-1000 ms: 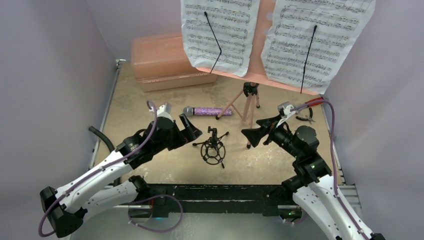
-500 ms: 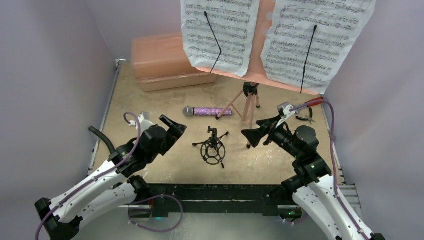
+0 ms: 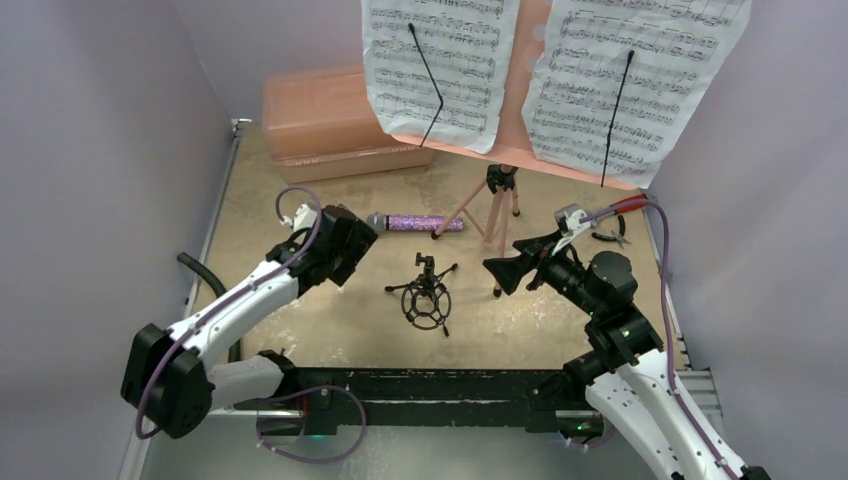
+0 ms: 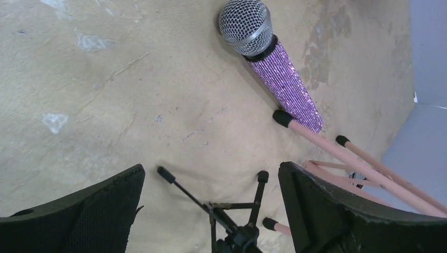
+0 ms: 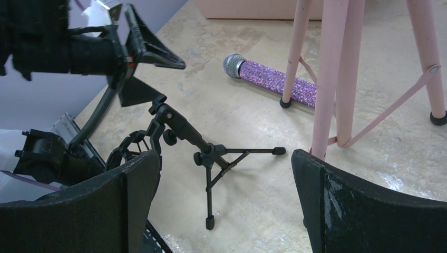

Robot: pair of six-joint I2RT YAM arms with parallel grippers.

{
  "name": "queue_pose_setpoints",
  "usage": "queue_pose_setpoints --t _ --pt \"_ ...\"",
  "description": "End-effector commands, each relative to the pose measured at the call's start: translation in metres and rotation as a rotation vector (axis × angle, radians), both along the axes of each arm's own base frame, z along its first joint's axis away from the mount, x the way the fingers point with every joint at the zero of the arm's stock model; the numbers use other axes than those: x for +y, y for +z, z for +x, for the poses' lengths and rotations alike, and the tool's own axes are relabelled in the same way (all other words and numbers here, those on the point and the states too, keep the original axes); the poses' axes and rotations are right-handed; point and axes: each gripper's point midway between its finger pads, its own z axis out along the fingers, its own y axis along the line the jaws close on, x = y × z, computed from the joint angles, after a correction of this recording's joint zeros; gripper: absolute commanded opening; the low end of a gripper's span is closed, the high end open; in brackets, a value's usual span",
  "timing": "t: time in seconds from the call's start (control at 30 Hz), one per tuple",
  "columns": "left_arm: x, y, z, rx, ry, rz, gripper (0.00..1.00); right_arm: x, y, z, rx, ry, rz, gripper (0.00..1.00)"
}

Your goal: Set up the instrument practice props

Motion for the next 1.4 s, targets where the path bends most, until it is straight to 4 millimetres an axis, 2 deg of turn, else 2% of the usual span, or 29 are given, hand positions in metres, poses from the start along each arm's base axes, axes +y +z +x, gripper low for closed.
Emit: queue_pose_setpoints --t 0.0,0.13,0.37,0.57,0.87,1.07,1.3,1.37 --pt "-0.025 0.006 0.031 0.018 -0.064 -0.116 0.96 -0.004 0.015 0.004 -0.051 -0.024 -0.003 0.98" --pt "-0.034 -0.013 0.055 0.102 -0.028 -0.141 0.96 -0.004 0.014 0.003 -0.047 -0.027 -0.003 0.98" --pt "-0.052 -0.028 0.106 0.147 0.057 -0.277 0.90 -0.009 0.008 -0.001 -0.038 -0.041 -0.004 0.98" --pt "-0.063 -0.045 0.137 0.227 0.124 -0.330 0.86 -0.013 0.005 0.001 -0.039 -0.068 -0.009 0.98" --pt "-0.074 -0.092 0.140 0.452 0.326 -0.430 0.72 -0.015 0.007 0.007 -0.042 -0.093 -0.027 0.98" --pt "-0.069 -0.110 0.145 0.511 0.415 -0.398 0.63 -0.017 0.007 0.009 -0.047 -0.105 -0.031 0.98" --pt "-0.072 -0.117 0.142 0.541 0.424 -0.407 0.32 -0.020 0.008 0.013 -0.052 -0.125 -0.048 0.98" --pt "-0.070 -0.114 0.145 0.520 0.417 -0.404 0.27 -0.021 0.010 0.013 -0.055 -0.128 -0.053 0.98"
